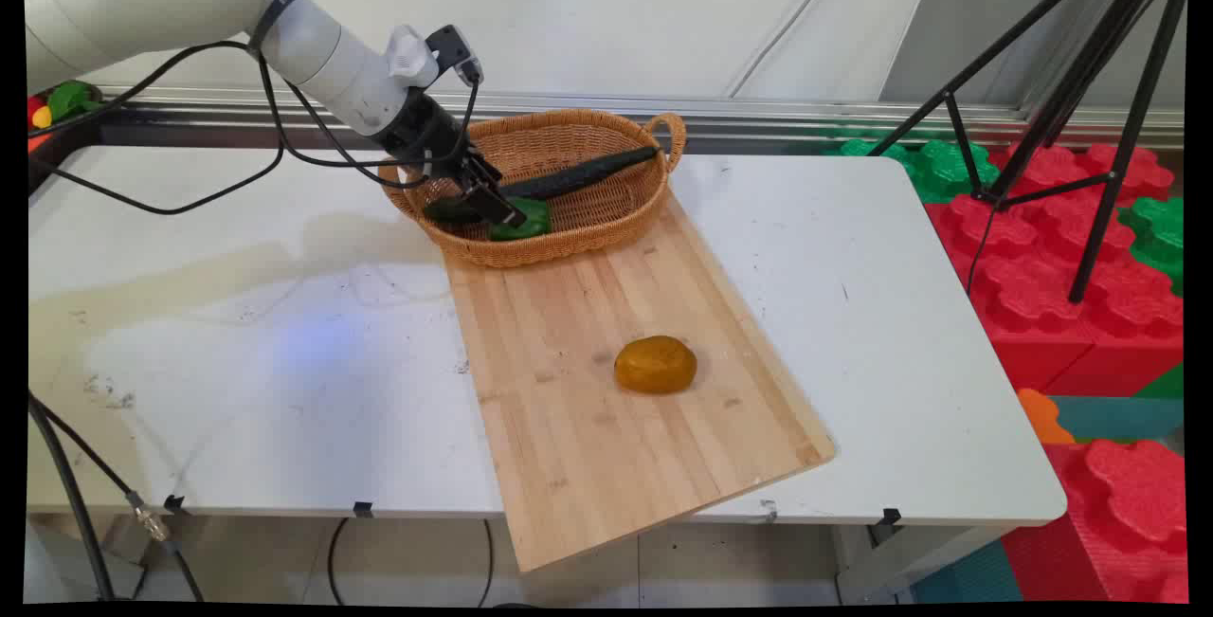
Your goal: Pick up the potato from the cutting board
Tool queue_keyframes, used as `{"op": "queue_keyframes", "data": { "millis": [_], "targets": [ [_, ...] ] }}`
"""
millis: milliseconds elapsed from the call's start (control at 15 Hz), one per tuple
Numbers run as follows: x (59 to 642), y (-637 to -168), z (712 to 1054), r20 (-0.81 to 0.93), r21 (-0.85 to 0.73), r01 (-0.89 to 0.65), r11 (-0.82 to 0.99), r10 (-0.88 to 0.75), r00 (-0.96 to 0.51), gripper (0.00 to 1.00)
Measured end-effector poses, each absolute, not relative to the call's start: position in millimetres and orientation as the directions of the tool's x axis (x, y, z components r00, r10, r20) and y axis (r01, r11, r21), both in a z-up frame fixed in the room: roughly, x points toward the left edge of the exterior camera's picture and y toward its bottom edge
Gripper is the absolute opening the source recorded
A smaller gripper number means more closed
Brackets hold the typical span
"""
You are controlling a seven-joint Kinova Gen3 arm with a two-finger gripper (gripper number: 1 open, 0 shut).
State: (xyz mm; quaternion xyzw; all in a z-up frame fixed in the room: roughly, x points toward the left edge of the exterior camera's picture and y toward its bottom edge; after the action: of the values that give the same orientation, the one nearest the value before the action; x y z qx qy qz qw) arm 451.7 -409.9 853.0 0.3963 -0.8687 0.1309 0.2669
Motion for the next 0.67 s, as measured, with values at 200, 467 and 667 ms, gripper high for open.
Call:
{"op": "queue_keyframes", "data": {
  "millis": [200, 467, 667],
  "targets": [
    [451.7, -411.9, 859.0, 0.581, -0.029, -0.753, 0.658, -0.602, -0.548, 1.0],
    [451.4, -406.5, 873.7, 0.606, -0.038, -0.744, 0.667, -0.577, -0.548, 1.0],
    [450.6, -394.1, 893.8, 0.632, -0.048, -0.726, 0.686, -0.543, -0.554, 1.0]
  ]
}}
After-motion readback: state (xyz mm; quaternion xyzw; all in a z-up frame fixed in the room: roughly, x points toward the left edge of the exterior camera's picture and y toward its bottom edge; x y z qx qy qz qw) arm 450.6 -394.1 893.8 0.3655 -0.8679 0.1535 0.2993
